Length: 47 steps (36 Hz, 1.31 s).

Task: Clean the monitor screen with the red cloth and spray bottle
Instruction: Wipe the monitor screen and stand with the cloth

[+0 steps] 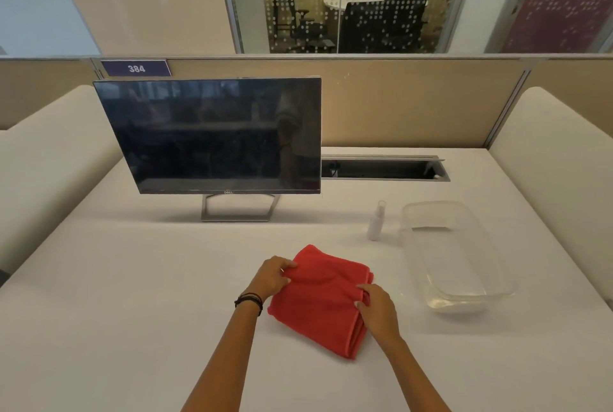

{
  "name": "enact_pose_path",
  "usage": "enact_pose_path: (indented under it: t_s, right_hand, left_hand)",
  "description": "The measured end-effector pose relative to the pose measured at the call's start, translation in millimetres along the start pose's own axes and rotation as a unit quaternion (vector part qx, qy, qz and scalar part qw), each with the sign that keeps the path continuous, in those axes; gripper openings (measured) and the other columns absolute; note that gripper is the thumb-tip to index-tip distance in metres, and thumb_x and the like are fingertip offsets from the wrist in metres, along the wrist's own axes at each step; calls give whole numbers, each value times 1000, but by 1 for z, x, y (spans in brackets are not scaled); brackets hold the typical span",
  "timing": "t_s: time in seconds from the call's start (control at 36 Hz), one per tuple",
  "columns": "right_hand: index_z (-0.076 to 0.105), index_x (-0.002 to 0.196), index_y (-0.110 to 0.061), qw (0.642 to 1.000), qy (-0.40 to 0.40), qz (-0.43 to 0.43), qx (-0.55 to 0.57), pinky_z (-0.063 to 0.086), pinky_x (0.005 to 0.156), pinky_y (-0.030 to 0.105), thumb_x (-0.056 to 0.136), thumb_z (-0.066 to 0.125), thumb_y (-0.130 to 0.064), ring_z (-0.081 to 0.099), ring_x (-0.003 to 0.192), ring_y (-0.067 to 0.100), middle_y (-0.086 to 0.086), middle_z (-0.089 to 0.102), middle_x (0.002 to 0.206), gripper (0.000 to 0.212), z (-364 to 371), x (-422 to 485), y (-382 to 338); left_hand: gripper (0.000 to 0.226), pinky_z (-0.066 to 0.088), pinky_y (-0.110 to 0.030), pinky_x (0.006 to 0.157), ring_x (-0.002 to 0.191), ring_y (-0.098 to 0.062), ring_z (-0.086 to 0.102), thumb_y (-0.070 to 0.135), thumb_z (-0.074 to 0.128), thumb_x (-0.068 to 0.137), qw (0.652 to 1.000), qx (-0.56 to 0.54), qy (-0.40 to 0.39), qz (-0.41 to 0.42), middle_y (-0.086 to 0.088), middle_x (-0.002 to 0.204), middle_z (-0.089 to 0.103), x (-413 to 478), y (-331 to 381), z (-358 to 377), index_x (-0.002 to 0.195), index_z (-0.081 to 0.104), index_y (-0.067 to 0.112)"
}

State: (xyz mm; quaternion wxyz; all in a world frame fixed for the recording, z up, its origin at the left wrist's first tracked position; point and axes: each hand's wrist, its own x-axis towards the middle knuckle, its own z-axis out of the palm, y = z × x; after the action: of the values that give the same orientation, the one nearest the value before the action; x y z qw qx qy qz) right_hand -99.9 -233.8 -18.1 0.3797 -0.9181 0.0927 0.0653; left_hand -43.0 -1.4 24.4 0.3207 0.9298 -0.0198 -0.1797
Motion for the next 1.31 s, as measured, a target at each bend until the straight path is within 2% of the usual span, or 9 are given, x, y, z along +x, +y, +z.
enact_pose_path:
  t_s: [0.25,0.39,0.5,0.67,0.81,0.97,1.08,1.22,1.31]
  right_hand:
    - [64,100,-9,997,40,-56,19,44,81,26,84,66,-17,60,93,24,4,56,98,18,-17,19,-23]
    - [61,89,-7,990,68,-81,96,38,101,34,84,65,-8,46,119,27,13,44,130,7,-23,34,-48]
    - [51,125,-7,976,59,-58,201,36,103,33,90,59,-14,41,128,26,7,40,141,37,-25,42,-72]
    - [51,128,-8,926,64,-50,370,45,92,30,97,42,-8,55,108,23,9,58,124,32,-23,49,-108]
    - [56,90,-27,874,91,-32,476,44,68,24,93,41,-9,56,83,15,-2,61,88,23,-16,54,-137]
    - [59,88,-25,828,55,-16,558,49,66,32,93,38,-14,60,78,18,0,64,85,23,-1,55,-164]
    - [56,93,-23,834,-2,-54,549,51,61,27,88,46,-16,60,79,20,1,63,87,14,9,52,-174]
    - [41,131,-35,837,-106,-106,526,56,75,29,73,55,-31,63,103,23,-1,61,117,60,22,46,-183]
    - [30,136,-47,840,-189,-99,499,56,78,29,66,69,-58,62,110,25,1,64,123,81,34,41,-194]
  left_hand:
    - [34,37,-29,104,119,-27,50,-1,48,89,997,4,71,4,-15,127,56,-2,5,-24,120,59,4]
    - [24,43,-29,92,105,-28,57,2,54,87,992,-23,124,2,-15,112,64,-1,8,-51,108,67,3]
    - [17,43,-29,90,101,-25,56,10,60,87,981,-66,180,36,-14,107,62,-1,4,-74,101,67,4]
    - [17,41,-19,83,99,-11,49,27,56,90,957,-128,231,118,3,107,52,-5,13,-109,102,54,16]
    - [6,41,-17,73,86,-7,54,29,49,93,947,-191,219,138,10,88,57,-8,28,-134,94,46,23]
    - [5,40,-17,62,75,-4,52,27,45,95,928,-241,251,136,11,78,54,-8,18,-151,95,44,23]
    - [3,40,-14,63,79,-3,54,27,45,95,918,-255,276,129,12,83,55,-10,2,-164,97,44,24]
    - [4,42,-6,63,84,2,55,27,47,94,912,-253,292,136,20,89,55,-15,-20,-188,95,45,31]
    - [6,40,-9,67,87,0,55,25,47,95,909,-252,299,144,20,92,55,-16,-32,-204,100,48,25]
